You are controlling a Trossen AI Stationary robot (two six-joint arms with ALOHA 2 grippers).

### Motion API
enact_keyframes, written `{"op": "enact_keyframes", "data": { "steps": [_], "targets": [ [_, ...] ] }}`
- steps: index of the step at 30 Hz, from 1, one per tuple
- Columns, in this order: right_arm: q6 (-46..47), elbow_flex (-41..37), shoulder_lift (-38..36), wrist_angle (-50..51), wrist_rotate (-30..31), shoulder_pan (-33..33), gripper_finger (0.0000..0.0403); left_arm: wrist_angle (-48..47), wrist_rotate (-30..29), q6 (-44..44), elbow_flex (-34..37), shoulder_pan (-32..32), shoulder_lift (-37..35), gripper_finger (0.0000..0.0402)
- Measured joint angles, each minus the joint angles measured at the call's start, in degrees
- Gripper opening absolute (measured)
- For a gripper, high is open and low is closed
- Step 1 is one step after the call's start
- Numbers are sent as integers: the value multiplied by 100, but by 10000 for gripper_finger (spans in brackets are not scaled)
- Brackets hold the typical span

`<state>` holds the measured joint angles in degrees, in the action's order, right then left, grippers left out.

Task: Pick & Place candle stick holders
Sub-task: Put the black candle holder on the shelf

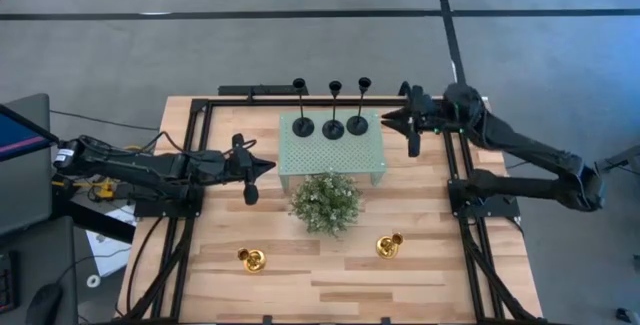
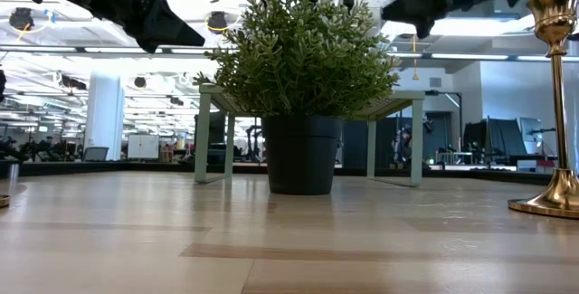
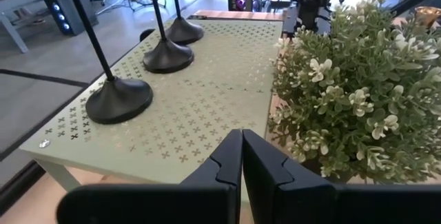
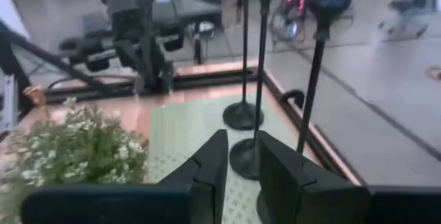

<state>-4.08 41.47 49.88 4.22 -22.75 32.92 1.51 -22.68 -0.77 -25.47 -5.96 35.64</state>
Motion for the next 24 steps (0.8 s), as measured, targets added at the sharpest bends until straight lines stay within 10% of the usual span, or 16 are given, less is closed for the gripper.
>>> {"op": "enact_keyframes", "data": {
  "steps": [8, 24],
  "targets": [
    [312, -1259, -66, -1672, 1357, -461, 66, 1, 0, 52, 0, 0, 0, 11],
    [208, -1298, 824, -1865, 1362, -773, 65, 30, 2, -145, 0, -17, 0, 11]
  ]
}}
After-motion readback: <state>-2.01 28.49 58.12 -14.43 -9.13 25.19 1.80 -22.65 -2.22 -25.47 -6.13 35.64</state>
